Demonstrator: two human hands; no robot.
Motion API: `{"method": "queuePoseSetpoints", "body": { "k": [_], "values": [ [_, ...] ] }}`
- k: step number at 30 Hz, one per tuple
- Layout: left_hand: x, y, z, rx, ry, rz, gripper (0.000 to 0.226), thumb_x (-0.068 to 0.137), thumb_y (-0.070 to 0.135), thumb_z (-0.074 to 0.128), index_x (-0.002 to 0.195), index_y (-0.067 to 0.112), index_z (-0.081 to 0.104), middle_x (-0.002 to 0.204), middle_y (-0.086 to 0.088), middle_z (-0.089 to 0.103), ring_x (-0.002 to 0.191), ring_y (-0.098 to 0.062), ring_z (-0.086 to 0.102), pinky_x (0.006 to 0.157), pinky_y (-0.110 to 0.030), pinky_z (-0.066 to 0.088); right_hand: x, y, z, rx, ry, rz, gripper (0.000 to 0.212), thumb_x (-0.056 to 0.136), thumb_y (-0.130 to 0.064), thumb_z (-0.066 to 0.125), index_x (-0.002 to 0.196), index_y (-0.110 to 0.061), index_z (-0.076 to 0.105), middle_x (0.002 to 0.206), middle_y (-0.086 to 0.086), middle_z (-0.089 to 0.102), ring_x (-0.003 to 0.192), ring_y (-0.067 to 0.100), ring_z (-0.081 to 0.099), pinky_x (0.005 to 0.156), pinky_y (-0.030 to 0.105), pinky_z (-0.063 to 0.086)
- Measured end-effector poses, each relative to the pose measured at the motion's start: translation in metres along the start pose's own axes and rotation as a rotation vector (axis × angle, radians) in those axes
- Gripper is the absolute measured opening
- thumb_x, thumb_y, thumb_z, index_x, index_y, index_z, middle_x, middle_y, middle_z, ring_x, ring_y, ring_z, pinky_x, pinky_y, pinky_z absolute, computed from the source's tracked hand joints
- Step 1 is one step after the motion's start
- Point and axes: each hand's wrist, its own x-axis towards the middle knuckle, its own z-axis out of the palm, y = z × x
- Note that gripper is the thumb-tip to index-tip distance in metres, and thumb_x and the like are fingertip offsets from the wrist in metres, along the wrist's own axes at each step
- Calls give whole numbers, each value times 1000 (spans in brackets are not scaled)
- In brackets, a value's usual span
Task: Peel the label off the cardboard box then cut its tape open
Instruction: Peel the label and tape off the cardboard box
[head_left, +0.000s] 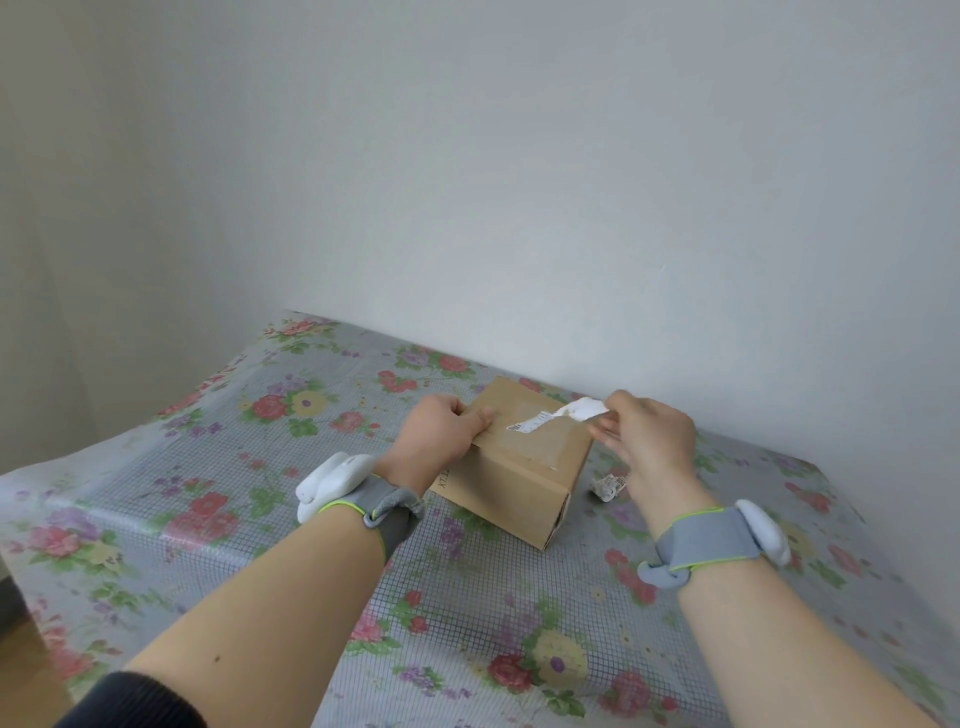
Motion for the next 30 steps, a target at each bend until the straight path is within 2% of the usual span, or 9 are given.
{"method": "queuePoseSetpoints", "body": {
  "k": [3, 7, 10, 12, 14, 18, 22, 27, 30],
  "values": [
    [0, 1, 2, 4, 1, 1, 32, 89, 40, 61, 83, 9, 56, 77, -4, 56, 68, -17, 49, 58, -28, 36, 15, -2, -18, 108, 128, 2, 18, 83, -5, 57, 65, -3, 57, 64, 9, 56, 60, 18, 54, 52, 25, 57],
    [1, 0, 1, 5, -1, -7, 32, 89, 41, 60, 83, 9, 57, 80, -5, 58, 70, -18, 51, 60, -29, 38, 22, 14, -45, -567, 233, -395, 14, 81, -18, 61, 74, -9, 69, 67, 5, 64, 73, 31, 62, 63, 31, 47],
    [0, 1, 1, 6, 0, -9, 33, 89, 41, 60, 85, 8, 59, 84, -6, 60, 73, -19, 53, 64, -30, 40, 12, 34, -56, -1031, 71, -580, 18, 88, -19, 58, 73, -20, 68, 72, 2, 64, 72, 30, 59, 56, 29, 38],
    [0, 0, 1, 8, -2, -10, 33, 89, 41, 60, 86, 8, 59, 85, -7, 61, 74, -20, 53, 65, -30, 40, 9, 50, -59, -1205, -100, -567, 24, 90, -21, 57, 69, -25, 67, 72, -1, 64, 71, 25, 58, 54, 28, 41],
    [1, 0, 1, 5, -3, -9, 33, 89, 41, 60, 85, 8, 59, 85, -8, 61, 74, -21, 53, 65, -30, 40, 10, 60, -58, -1274, -244, -526, 19, 91, -23, 56, 85, -22, 74, 84, 1, 68, 82, 24, 61, 62, 30, 47],
    [1, 0, 2, 0, 1, -10, 32, 89, 40, 60, 85, 8, 60, 85, -8, 61, 72, -20, 53, 62, -29, 39, 21, 58, -61, -1241, -374, -429, 22, 89, -28, 60, 104, -17, 72, 102, 1, 70, 101, 23, 62, 86, 34, 50],
    [1, -1, 1, 8, 4, -10, 34, 89, 41, 60, 87, 7, 61, 85, -8, 61, 72, -20, 53, 60, -29, 38, 25, 55, -64, -1020, -370, -242, 33, 82, -26, 67, 113, -21, 58, 104, -4, 64, 96, 15, 61, 83, 30, 49],
    [2, -1, 2, 9, 5, -10, 36, 89, 42, 60, 89, 6, 62, 88, -9, 63, 76, -22, 55, 65, -30, 41, 16, 34, -47, -822, -65, -480, 14, 82, -11, 61, 93, -18, 66, 92, -2, 69, 89, 19, 65, 80, 31, 50],
    [2, 0, 2, 9, 5, -11, 37, 89, 42, 60, 92, 5, 63, 88, -9, 63, 75, -21, 55, 64, -30, 41, 2, 8, -21, -729, -168, -606, 11, 82, -12, 63, 87, -19, 71, 86, -5, 70, 79, 10, 64, 77, 23, 50]
  ]
}}
